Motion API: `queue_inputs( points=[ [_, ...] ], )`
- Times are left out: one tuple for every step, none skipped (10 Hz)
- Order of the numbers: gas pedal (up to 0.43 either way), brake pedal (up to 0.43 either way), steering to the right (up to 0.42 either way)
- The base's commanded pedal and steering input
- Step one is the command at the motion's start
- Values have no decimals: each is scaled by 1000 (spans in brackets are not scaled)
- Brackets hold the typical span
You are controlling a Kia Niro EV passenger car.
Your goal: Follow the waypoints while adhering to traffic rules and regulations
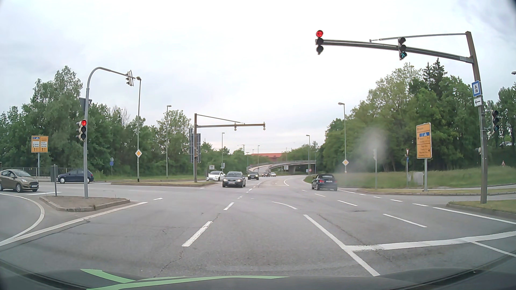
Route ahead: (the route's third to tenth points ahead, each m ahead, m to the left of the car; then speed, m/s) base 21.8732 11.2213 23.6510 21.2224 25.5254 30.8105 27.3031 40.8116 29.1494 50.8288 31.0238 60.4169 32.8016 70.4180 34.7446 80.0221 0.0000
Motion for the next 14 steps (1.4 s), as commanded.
queue_inputs(
  points=[
    [0,329,4],
    [0,323,4],
    [0,323,4],
    [0,323,4],
    [0,329,4],
    [0,323,4],
    [0,323,4],
    [0,323,4],
    [0,323,4],
    [0,323,4],
    [0,329,5],
    [0,329,4],
    [0,329,4],
    [0,323,4]
  ],
)
